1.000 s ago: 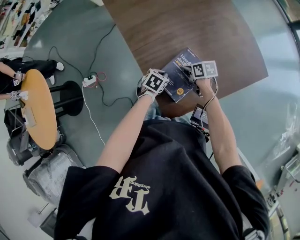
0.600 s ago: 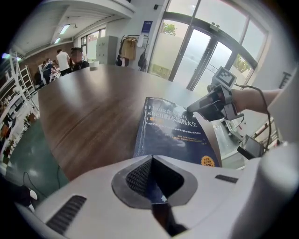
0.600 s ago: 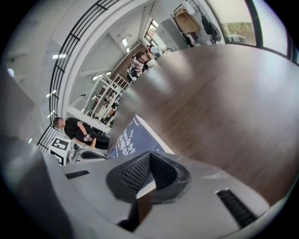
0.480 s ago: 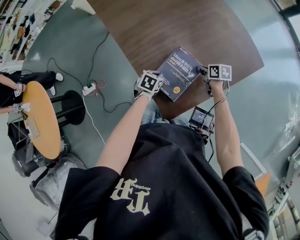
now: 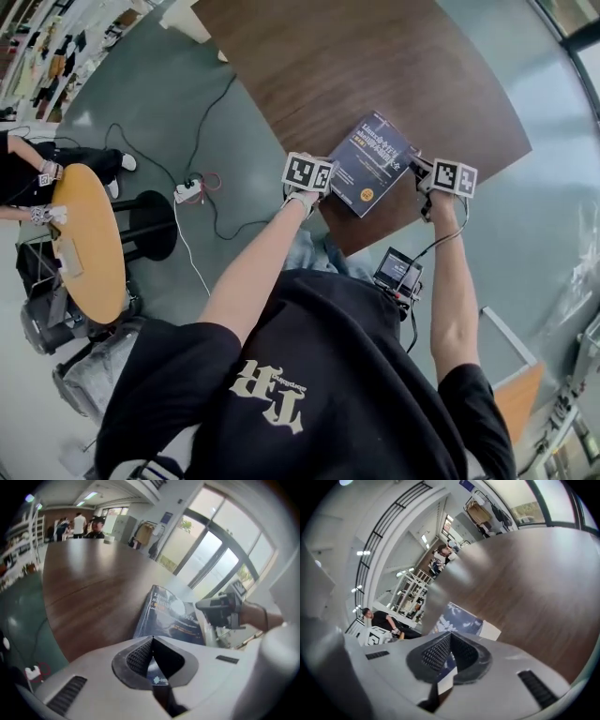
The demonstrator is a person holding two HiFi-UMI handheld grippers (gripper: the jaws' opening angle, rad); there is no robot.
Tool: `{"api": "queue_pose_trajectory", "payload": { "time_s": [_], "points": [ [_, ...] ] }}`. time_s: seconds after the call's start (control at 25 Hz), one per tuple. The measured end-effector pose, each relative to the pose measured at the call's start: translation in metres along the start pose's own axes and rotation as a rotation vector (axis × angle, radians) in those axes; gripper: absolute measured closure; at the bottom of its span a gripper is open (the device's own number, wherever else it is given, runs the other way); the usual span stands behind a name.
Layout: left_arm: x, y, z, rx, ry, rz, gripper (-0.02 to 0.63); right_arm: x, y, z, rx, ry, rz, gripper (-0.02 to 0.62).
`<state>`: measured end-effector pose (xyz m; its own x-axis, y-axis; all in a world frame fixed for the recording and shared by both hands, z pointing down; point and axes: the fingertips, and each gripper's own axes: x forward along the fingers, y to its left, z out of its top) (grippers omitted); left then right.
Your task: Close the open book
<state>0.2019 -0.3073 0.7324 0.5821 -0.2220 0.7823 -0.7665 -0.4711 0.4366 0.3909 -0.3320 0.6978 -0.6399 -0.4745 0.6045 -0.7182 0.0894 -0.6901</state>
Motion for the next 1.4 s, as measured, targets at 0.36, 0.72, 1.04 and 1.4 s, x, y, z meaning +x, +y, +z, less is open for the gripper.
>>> {"api": "queue_pose_trajectory", "payload": {
  "time_s": [0.36, 0.72, 1.04, 1.4],
  "points": [
    [-0.106, -0.019, -0.010, 0.048, -0.208, -0.289, 0.598, -0.094, 0.105, -0.065, -0.060, -0.188, -0.041, 0.609],
    [-0.251, 0.023, -0.073, 0.262, -0.293, -0.383, 0.598, -0.068, 0.246, -0.130, -0.097, -0.393, -0.073, 0.609],
    [-0.321, 0.090, -0.121, 0.262, -0.350, -0.443, 0.598, -0.017, 0.340, -0.199, -0.184, -0.440, -0.113, 0.609],
    [-0.357, 0.077, -0.135, 0.299, -0.392, -0.526, 0.598, -0.042, 0.380, -0.250, -0.231, -0.502, -0.172, 0.609]
  ]
}}
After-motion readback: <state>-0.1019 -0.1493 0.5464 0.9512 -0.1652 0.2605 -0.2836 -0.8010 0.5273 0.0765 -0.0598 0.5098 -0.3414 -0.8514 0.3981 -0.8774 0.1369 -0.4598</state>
